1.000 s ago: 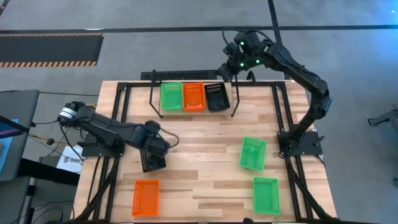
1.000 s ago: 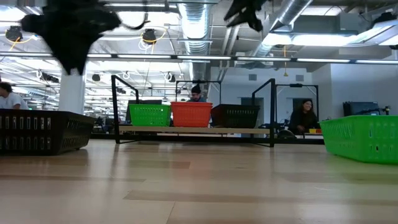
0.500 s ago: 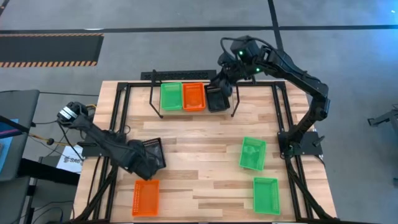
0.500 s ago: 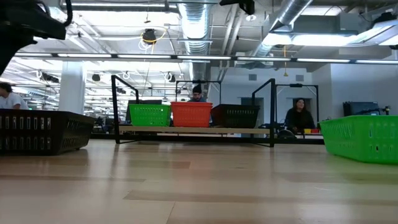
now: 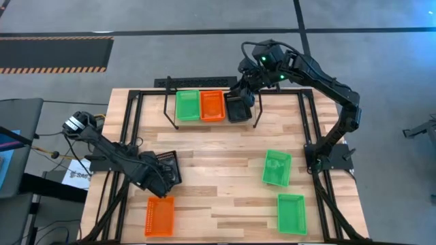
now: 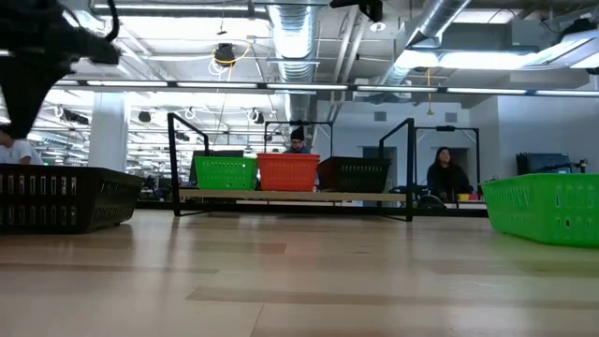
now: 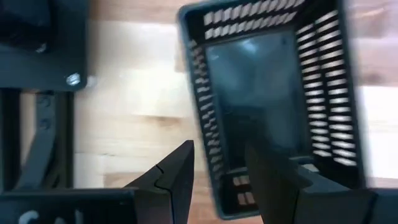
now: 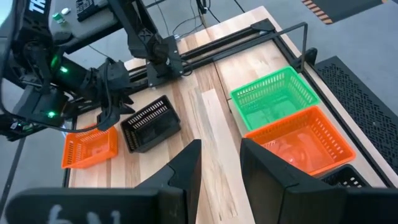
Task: Stack baskets on shelf by color
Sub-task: Stack the black bin on top of the black bin on the shelf
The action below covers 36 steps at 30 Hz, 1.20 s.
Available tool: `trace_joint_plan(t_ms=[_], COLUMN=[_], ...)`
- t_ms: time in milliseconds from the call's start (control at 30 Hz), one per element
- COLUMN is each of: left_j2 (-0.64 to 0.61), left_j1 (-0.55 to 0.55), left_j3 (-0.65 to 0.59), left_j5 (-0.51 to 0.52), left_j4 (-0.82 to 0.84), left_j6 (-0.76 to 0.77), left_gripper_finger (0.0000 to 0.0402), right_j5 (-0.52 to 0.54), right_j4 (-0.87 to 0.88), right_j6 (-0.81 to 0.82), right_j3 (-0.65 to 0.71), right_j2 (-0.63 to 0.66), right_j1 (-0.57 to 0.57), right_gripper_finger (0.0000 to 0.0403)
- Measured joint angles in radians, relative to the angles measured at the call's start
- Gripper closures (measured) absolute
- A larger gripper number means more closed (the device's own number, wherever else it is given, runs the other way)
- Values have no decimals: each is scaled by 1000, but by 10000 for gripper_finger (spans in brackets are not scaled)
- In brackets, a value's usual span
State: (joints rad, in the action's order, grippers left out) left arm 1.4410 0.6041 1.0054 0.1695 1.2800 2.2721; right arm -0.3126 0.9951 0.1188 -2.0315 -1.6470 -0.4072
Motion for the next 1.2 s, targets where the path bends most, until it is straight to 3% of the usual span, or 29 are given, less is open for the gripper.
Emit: trace_joint_plan(t_ms=[167,400,833,1067,1200], left_j2=[1,1,1,1,1], left_j1=[0,0,0,0,0], left_j3=[-63,-122,-125,-125,-125], left_j5=[-76,-54,4,26,26], left_j4=[-80,-181,-162,-158,-134], left_j6=[26,23,-18,-28,-28], left_gripper_finger=[269,269,269,269,269], right_j5=[0,0,0,2,95], right_j4=[0,-1,4,118,194], right_j6=[0,-11,12,41,81], right_j3=[0,0,0,0,0], right_j2=[0,0,0,0,0], right_j1=[0,0,0,3,32], right_gripper_finger=[274,274,273,275,274])
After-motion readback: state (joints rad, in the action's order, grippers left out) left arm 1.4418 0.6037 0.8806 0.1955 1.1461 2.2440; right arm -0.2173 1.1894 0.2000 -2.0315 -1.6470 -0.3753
